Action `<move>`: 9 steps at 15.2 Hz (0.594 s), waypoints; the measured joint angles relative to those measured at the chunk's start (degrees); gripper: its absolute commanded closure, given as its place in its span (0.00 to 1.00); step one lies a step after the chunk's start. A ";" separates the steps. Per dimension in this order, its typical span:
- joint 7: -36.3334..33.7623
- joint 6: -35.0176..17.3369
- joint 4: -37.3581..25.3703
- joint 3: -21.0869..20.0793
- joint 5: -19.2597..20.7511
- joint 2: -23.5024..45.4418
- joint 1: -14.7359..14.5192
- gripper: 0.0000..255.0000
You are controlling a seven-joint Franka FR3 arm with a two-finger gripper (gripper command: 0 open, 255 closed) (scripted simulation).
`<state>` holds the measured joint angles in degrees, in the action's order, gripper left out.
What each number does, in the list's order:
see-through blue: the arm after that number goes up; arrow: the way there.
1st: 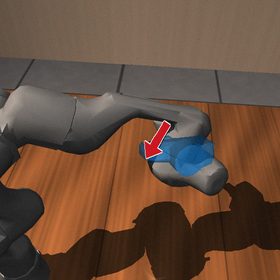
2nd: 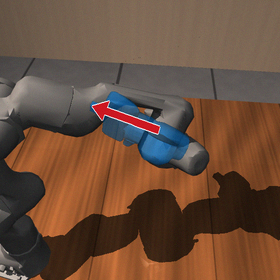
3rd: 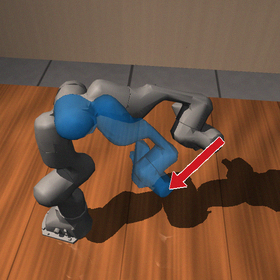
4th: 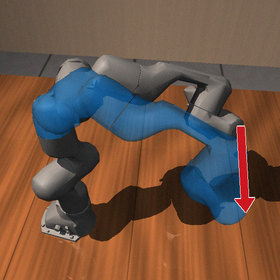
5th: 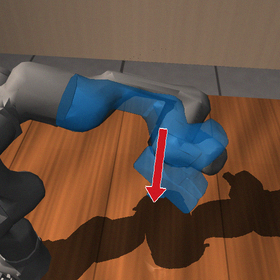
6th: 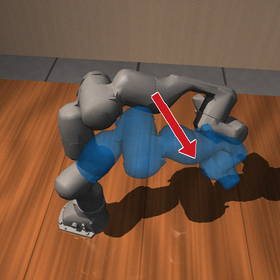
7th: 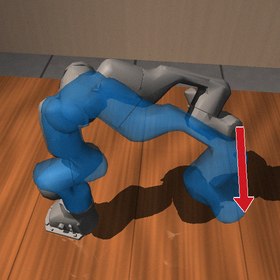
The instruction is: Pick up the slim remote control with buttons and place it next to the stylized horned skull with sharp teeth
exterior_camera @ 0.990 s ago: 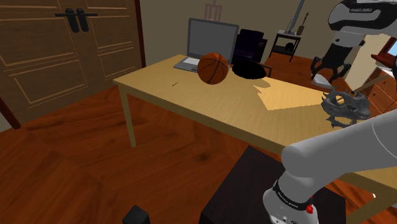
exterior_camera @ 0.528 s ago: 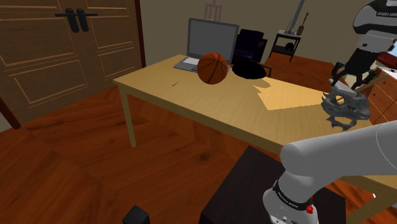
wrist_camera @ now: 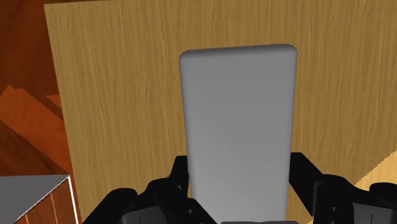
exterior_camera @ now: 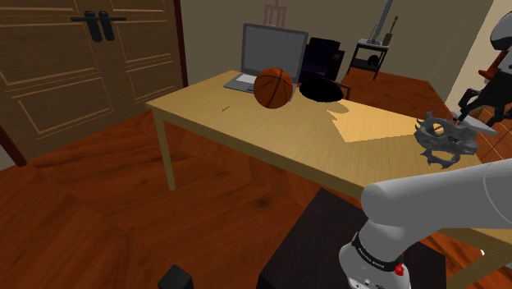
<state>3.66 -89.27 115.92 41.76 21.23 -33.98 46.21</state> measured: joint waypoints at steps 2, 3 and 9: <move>0.06 -1.09 1.61 0.31 0.51 -0.60 0.36 1.00; 0.04 -1.70 2.24 0.52 0.64 -0.65 0.40 1.00; -0.33 -5.93 7.05 1.73 1.74 -1.38 0.92 1.00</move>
<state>3.33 -95.19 122.96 43.49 22.98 -35.36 47.13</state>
